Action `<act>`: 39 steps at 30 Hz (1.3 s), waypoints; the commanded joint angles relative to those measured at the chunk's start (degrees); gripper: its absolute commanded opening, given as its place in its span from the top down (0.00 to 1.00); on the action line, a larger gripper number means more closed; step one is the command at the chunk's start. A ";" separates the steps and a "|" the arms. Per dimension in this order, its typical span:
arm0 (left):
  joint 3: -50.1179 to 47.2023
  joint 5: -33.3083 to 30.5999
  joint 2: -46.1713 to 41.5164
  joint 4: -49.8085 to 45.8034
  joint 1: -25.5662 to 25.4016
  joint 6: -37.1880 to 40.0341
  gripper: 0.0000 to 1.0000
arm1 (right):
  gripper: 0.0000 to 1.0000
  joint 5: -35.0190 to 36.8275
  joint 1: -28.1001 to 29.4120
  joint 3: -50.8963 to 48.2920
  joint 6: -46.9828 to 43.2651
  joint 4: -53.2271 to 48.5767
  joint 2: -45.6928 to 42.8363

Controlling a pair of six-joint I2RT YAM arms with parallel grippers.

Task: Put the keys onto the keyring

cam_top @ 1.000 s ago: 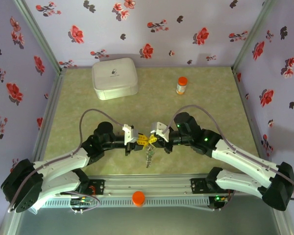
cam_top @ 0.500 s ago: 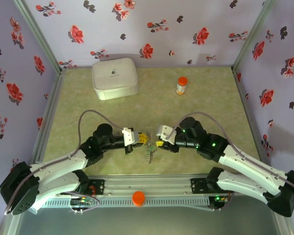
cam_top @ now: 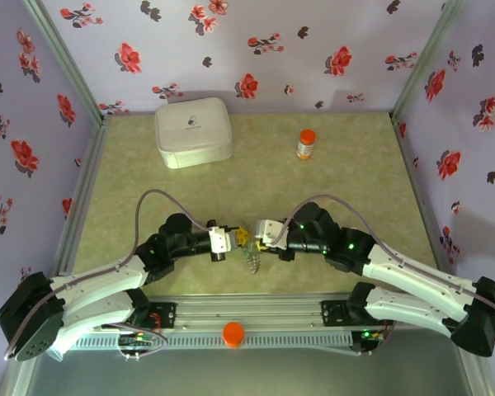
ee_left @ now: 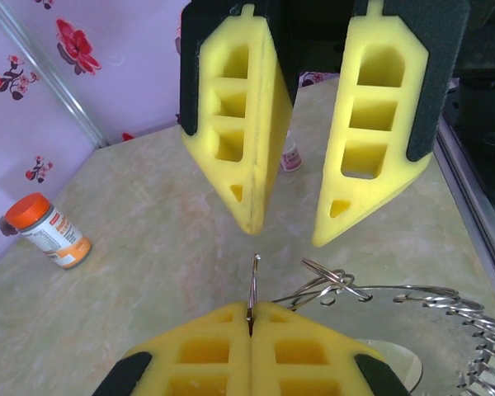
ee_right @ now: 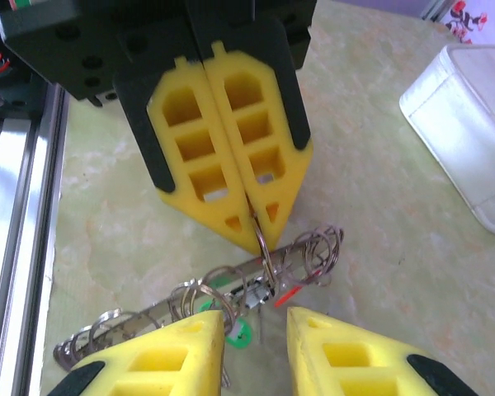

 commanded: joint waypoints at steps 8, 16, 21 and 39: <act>-0.62 3.86 -1.14 4.11 -0.42 -2.44 1.00 | 0.79 0.58 1.26 -0.35 -0.97 3.07 0.90; -0.62 5.77 -1.15 4.87 -0.42 -3.68 1.00 | 0.82 0.14 1.57 -0.17 -1.05 3.14 1.43; -0.46 6.48 -0.91 5.00 -0.42 -4.48 1.00 | 0.85 -0.45 1.82 -0.22 -0.93 3.06 1.49; -0.99 6.58 -0.32 7.36 -0.46 -7.20 0.92 | 1.00 -7.15 1.91 -1.65 2.52 6.96 0.58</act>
